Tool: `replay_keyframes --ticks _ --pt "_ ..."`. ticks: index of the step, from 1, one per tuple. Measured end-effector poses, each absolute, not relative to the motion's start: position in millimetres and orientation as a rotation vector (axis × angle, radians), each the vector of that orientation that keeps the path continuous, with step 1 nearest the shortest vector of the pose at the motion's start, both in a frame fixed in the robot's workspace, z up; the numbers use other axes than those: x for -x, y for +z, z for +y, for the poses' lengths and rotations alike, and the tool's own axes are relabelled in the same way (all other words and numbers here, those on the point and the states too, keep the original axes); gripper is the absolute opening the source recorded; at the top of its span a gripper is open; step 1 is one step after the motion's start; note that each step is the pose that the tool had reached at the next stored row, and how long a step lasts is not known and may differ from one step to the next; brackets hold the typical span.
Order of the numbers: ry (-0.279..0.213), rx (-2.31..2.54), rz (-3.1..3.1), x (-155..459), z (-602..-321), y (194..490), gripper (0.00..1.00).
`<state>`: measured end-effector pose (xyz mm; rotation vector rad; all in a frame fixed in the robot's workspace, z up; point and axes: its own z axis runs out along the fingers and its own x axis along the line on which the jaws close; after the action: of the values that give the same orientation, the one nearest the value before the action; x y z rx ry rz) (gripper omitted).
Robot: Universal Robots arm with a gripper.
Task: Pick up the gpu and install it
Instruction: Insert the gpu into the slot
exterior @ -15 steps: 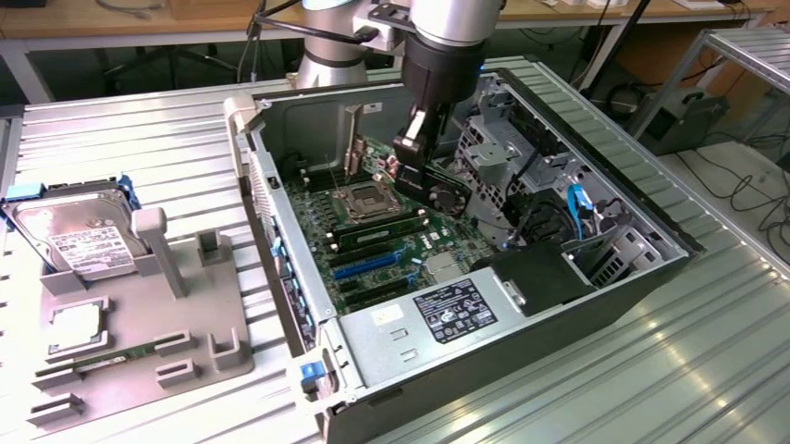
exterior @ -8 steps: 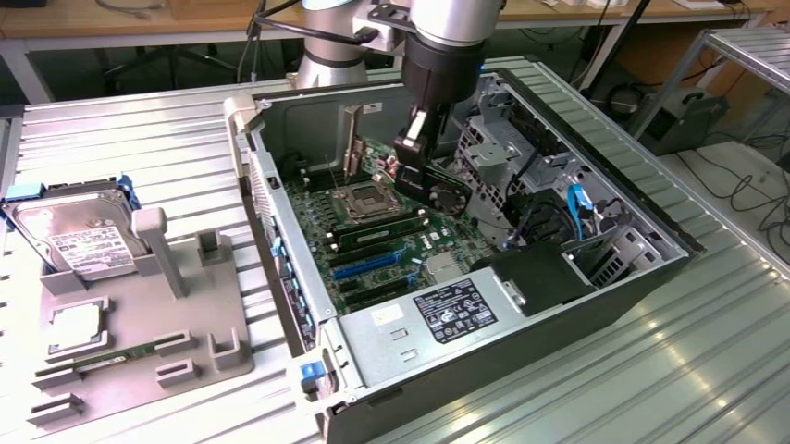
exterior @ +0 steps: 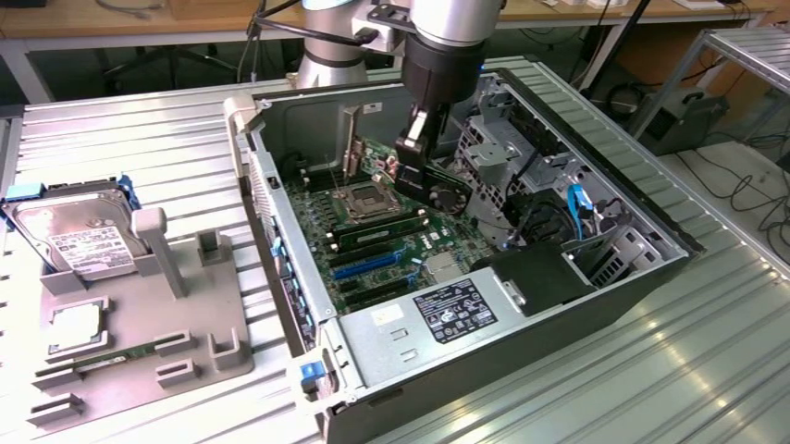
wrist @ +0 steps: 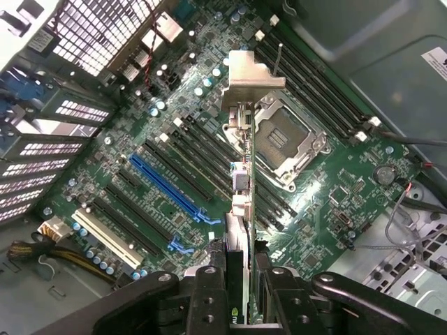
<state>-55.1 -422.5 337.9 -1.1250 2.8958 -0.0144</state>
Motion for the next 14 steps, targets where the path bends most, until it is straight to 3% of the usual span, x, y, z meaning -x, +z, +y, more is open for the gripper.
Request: replay_keyframes --ticks 14 --pt "-0.013 1.181 2.873 55.1 -422.5 337.8 0.26"
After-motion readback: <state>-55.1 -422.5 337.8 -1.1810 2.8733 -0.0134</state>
